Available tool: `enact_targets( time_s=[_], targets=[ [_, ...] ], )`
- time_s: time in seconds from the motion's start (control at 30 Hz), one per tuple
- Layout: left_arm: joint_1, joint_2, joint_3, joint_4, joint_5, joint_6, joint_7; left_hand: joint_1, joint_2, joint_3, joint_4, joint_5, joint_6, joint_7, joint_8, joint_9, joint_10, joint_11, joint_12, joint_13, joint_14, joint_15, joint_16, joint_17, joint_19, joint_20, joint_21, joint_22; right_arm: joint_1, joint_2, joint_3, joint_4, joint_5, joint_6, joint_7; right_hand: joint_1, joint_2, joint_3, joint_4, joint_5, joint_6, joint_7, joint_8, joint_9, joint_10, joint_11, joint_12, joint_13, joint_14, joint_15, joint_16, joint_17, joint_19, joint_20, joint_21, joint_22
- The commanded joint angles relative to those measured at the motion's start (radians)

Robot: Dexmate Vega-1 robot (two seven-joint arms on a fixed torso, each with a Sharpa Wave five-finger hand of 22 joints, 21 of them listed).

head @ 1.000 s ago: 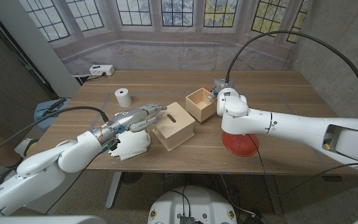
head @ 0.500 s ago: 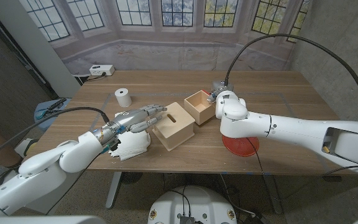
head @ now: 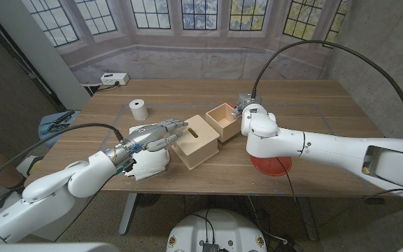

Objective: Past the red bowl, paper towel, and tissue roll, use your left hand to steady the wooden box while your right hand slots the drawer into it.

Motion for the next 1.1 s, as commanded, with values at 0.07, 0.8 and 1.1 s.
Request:
enact_targets(
  time_s=[0.07, 0.8, 1.1],
  targets=[
    [0.01, -0.008, 0.006, 0.009, 0.019, -0.012, 0.03, -0.001, -0.005, 0.01, -0.001, 0.0, 0.006, 0.001, 0.0, 0.004, 0.008, -0.003, -0.002, 0.005, 0.01, -0.001, -0.003, 0.0, 0.006, -0.008, -0.001, -0.001, -0.026, 0.022, 0.019, -0.009, 0.012, -0.016, -0.01, 0.027, 0.026, -0.003, 0.003, 0.005, 0.072, -0.065, 0.001, 0.005, 0.022, -0.012, 0.004, 0.005, 0.013, -0.105, -0.002, 0.002, 0.009, -0.019, 0.0, 0.005],
    [0.071, -0.028, -0.019, 0.001, 0.088, -0.016, 0.098, 0.003, -0.007, 0.014, -0.006, -0.001, 0.018, 0.0, 0.003, 0.004, 0.013, -0.007, 0.0, 0.005, 0.013, -0.005, -0.003, -0.001, 0.008, -0.012, -0.001, -0.001, -0.079, 0.043, 0.072, -0.002, 0.019, -0.026, -0.034, 0.029, 0.028, -0.006, 0.004, 0.005, 0.074, -0.063, -0.002, 0.005, 0.023, -0.012, 0.003, 0.005, 0.017, -0.104, -0.004, 0.002, 0.01, -0.018, -0.001, 0.005],
    [0.152, -0.06, -0.099, -0.049, 0.114, -0.001, 0.102, -0.001, -0.008, 0.013, -0.002, -0.002, 0.039, -0.001, 0.009, 0.005, 0.038, -0.002, 0.009, 0.006, 0.034, -0.003, 0.005, 0.001, 0.016, -0.008, 0.002, -0.001, -0.083, 0.044, 0.081, 0.009, 0.015, -0.012, -0.049, 0.031, 0.028, -0.008, 0.003, 0.005, 0.075, -0.064, -0.004, 0.005, 0.024, -0.012, 0.002, 0.005, 0.018, -0.105, -0.005, 0.002, 0.01, -0.018, -0.001, 0.005]
  ],
)
